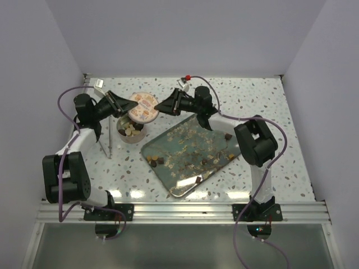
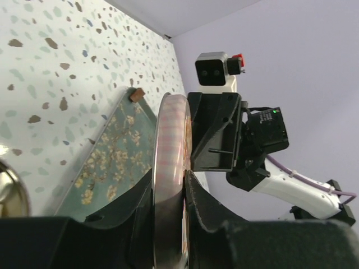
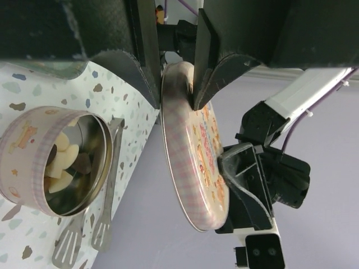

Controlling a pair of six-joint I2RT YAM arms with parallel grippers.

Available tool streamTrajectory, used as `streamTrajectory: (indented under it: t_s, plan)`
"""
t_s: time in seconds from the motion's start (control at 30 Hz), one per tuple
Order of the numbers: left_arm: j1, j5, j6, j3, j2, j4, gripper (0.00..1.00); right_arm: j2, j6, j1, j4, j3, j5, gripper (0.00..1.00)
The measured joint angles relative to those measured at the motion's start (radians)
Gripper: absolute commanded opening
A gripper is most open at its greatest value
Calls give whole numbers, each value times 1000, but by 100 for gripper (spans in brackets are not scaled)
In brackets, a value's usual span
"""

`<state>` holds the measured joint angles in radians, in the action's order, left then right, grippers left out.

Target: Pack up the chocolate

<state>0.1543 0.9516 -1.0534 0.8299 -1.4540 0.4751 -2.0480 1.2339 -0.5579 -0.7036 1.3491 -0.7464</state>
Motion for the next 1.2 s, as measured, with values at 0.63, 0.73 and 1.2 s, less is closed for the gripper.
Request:
streamTrajectory:
  t_s: [0.63, 0.73, 1.2]
  plan:
    - [28, -262, 407, 42, -18, -525, 42, -163, -31, -60, 156, 99, 50, 5]
    - [29, -307, 439, 49, -32, -568, 43, -196, -46, -69, 204, 138, 54, 5]
    - [29, -457, 578, 127, -78, -699, 48, -292, -71, -94, 303, 268, 84, 4]
